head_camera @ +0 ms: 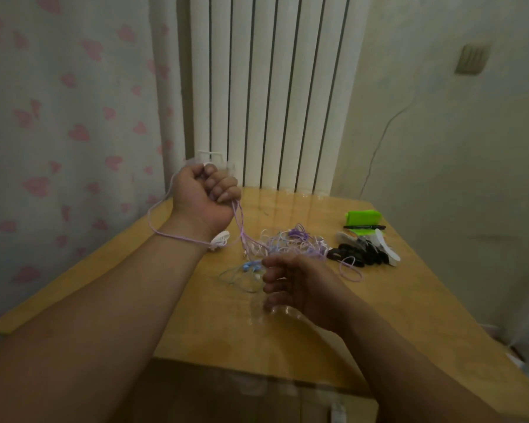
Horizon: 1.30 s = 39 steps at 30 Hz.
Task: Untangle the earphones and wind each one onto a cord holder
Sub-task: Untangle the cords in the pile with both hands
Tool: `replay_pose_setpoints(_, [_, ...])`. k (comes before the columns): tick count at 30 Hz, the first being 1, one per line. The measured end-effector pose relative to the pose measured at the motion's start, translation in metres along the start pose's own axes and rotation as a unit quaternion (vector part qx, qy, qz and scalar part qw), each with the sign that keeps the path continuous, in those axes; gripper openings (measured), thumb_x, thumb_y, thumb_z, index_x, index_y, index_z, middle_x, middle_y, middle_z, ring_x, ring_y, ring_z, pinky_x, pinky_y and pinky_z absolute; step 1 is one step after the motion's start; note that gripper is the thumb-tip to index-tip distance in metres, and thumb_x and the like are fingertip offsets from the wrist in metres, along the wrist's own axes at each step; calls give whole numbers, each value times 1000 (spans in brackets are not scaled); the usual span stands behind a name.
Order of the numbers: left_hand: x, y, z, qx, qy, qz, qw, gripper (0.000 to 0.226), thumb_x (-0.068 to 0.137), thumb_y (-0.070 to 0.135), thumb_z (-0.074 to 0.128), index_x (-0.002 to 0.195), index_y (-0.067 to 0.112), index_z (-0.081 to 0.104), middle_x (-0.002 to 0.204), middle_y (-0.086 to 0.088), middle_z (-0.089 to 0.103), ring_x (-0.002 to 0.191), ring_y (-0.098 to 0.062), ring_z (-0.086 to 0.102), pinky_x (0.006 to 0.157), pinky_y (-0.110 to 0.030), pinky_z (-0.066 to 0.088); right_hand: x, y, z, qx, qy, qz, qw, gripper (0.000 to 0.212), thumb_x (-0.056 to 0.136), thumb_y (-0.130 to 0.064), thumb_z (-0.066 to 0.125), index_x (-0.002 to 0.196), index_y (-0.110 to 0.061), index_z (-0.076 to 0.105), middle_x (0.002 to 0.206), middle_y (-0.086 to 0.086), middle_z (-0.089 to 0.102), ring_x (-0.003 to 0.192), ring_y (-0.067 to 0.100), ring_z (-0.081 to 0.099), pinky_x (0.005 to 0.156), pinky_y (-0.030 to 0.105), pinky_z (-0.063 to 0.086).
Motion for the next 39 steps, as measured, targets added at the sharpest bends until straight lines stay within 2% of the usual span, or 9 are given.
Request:
replay_pose_setpoints(5, [-4,-5,-13,6,17,-9,1000,13,81,20,42,69,16,46,53,6,28,40,-10,27,39,-19,25,1,2,-5,7,36,1,999,34,103,-8,39,129,-1,60,87,12,65,68,21,59,61,32,50])
replay_pose_setpoints(9, [-14,-16,-20,8,54,-26,998,27,91,22,40,78,8,60,62,-1,46,47,-16,47,47,-20,47,1,-8,-12,-33,107,-31,993,28,102,-7,45,120,-5,66,87,10,68,70,21,60,66,35,50])
replay_pose_setpoints(12, [-21,-27,-20,20,53,-43,997,44,103,26,36,92,1,70,75,-11,64,64,-25,66,65,-37,63,-3,-25,-10,-116,156,-82,977,22,101,-8,54,116,-12,70,93,7,71,79,19,63,72,36,52])
replay_pose_setpoints(16, [-30,-45,-17,69,26,-68,995,45,103,28,34,111,0,69,99,-19,72,95,-36,69,99,-51,55,-16,-56,6,-222,207,-194,933,11,103,-18,59,108,-22,68,96,-3,70,84,12,65,72,27,54])
replay_pose_setpoints(20, [-37,-62,-17,113,15,-100,988,47,105,31,35,130,2,63,119,-22,70,109,-38,69,106,-52,50,-25,-85,41,-312,177,-292,887,8,102,-28,62,99,-24,68,89,-7,71,82,4,67,72,22,56])
replay_pose_setpoints(27, [-43,-61,-6,81,0,-92,992,46,106,28,32,127,3,64,129,-21,69,123,-39,67,105,-55,51,-23,-80,8,-230,250,-221,914,23,101,-3,46,102,-16,65,91,4,72,80,14,66,69,31,54])
replay_pose_setpoints(31, [-39,-46,3,54,-21,-81,995,46,107,29,29,123,3,64,125,-21,71,129,-39,63,106,-57,52,-18,-37,6,-280,114,-111,947,49,94,13,42,125,-19,63,110,-4,76,107,4,69,88,25,57])
replay_pose_setpoints(34, [-37,-42,13,52,-45,-77,995,48,108,31,28,126,4,63,127,-20,70,130,-39,61,102,-62,51,-14,-15,20,-299,27,-65,952,66,89,19,41,139,-20,58,123,-10,72,118,-5,63,90,17,54])
replay_pose_setpoints(39, [-38,-38,23,57,-56,-70,994,47,108,31,29,128,4,62,130,-21,70,128,-40,63,105,-60,51,-16,-16,28,-261,36,-82,961,54,92,8,44,131,-24,65,120,-5,75,116,8,67,106,37,50])
Point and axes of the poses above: each hand's wrist, its own x-axis towards the middle knuckle, its own z-axis out of the palm, y = z × x, the point moved 8 cm from there along x, towards the middle knuckle
